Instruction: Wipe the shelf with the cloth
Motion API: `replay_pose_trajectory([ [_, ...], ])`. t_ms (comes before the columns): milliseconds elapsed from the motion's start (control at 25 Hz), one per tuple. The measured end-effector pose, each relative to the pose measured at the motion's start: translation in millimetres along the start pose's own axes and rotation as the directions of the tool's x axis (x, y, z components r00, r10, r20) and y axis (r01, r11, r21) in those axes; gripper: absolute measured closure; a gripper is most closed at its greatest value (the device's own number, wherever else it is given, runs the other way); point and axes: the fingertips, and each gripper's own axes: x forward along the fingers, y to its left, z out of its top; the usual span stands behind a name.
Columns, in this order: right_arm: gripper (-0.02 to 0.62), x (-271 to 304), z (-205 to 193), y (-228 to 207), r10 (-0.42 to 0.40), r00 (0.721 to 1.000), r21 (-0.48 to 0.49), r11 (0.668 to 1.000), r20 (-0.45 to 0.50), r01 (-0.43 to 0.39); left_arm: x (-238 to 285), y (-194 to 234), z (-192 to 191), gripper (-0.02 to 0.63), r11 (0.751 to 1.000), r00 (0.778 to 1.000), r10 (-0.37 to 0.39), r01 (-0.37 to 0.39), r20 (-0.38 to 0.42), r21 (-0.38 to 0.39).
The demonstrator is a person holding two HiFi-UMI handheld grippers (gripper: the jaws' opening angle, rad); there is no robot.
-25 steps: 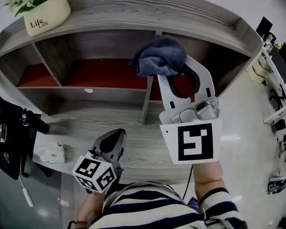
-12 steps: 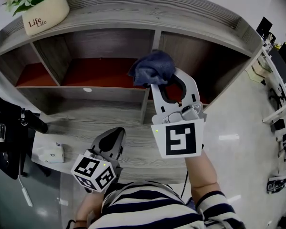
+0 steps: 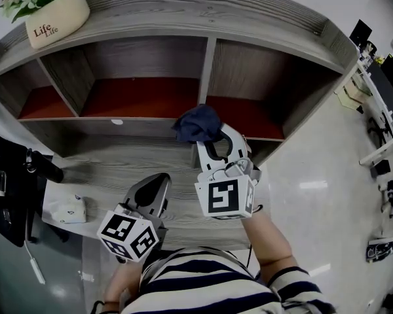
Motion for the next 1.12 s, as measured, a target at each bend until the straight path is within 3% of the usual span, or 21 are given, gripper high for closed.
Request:
replay_pose_trajectory([
  [280,0.518,0.0,-18.3,17.9,0.008,1.0,-0.02,1.0,-0.021,-0.009,-2.2,0.6,-1.6,0.589,1.0,1.0,0.006,-0.005,0.002,-0.004],
  [680,0.518,-0.6,-15.3,17.7,0.02,1.0,-0.04,0.999,-0.013,-0.02,-2.2,0.1,-2.5,0.589,1.0,1.0,0.001,-0.001,0.003,-0.002],
  [960,0.518,-18.6,26.4,-3.2,0.012,0.996,-0.013,1.0,0.086,-0.011,1.3,-2.5,0.3,0.589,1.0,1.0,-0.015,0.015,0.003,0.001],
  [1120,0.518,-38.4,53.0,-36.6,-0.027,0.99,-0.038,0.999,0.139,0.033,4.0,-4.2,2.1,0.589,1.0,1.0,-0.023,0.023,0.003,0.0],
])
